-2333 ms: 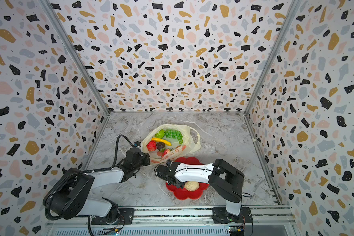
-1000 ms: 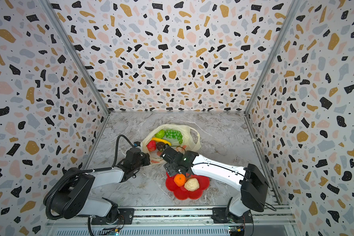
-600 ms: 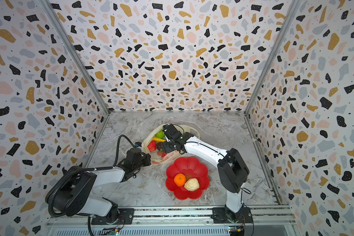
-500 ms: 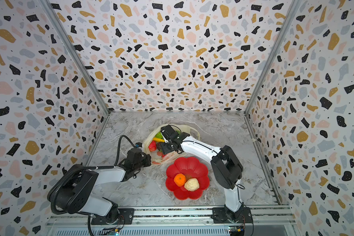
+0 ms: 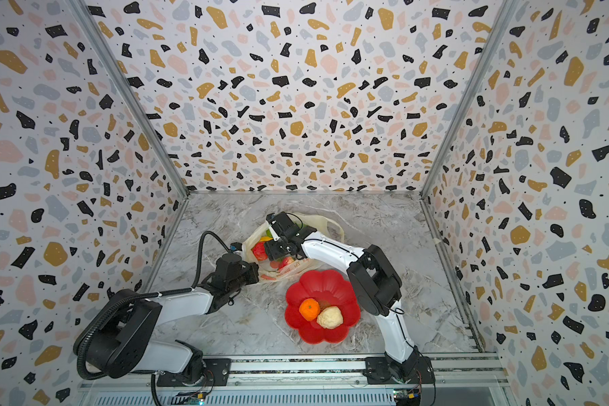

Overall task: Take fruits out of the plastic bag
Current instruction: Pick up the fruit from the plastic bag.

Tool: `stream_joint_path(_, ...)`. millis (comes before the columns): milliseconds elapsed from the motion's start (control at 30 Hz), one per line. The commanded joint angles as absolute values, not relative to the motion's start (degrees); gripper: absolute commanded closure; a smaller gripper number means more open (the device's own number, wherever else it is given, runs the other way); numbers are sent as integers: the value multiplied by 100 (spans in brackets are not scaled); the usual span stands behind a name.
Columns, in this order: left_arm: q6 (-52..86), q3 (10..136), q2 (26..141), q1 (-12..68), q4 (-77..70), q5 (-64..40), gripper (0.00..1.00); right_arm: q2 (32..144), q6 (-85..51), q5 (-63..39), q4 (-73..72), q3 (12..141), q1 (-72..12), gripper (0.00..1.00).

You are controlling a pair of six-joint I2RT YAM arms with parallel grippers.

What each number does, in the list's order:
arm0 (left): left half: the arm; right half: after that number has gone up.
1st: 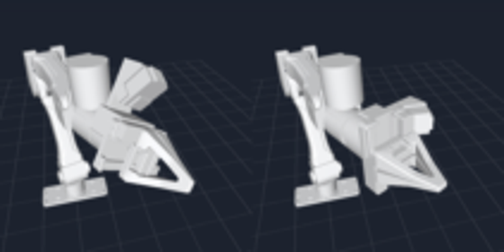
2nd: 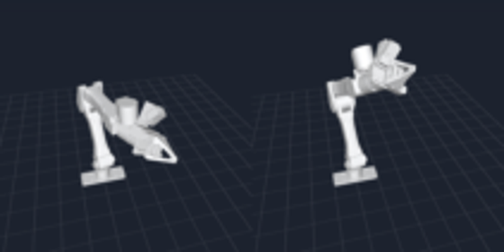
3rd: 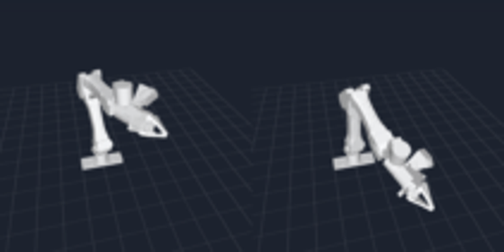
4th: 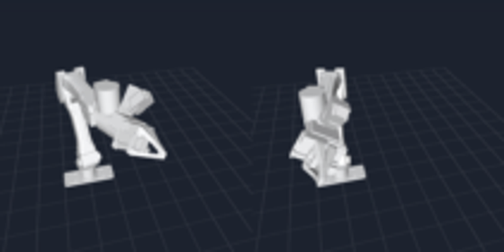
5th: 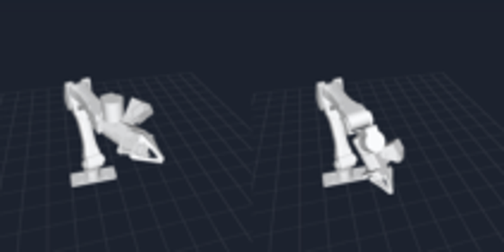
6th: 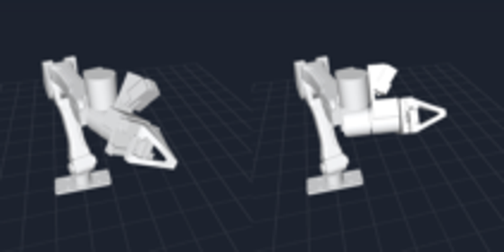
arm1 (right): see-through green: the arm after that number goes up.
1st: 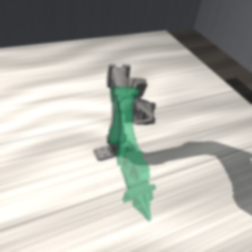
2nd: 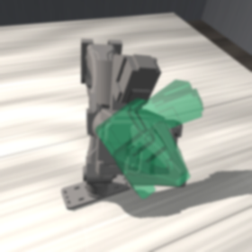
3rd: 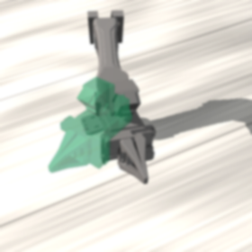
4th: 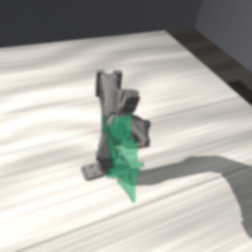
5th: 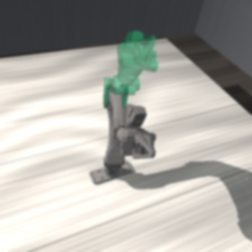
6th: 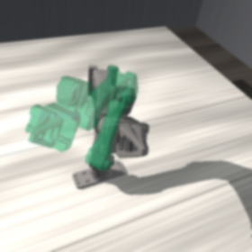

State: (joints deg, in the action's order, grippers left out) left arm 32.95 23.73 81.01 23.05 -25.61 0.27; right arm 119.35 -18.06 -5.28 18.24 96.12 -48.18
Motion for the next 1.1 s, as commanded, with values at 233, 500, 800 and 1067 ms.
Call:
stream_joint_path(233,3546,2022,7782,1911,-2777,132,98,12921,-1558,-295,1987,11037,-5114,29)
stream_joint_path(500,3577,2003,7792,1846,-2830,44,98,13573,-1147,198,2426,11953,-5280,26)
stream_joint_path(800,3577,1996,7805,1828,-2848,26,97,14176,-1316,440,2989,12786,-5239,23)
stream_joint_path(1067,3577,1987,7808,1832,-2874,-6,97,14569,-1529,15,3432,13429,-5106,20)
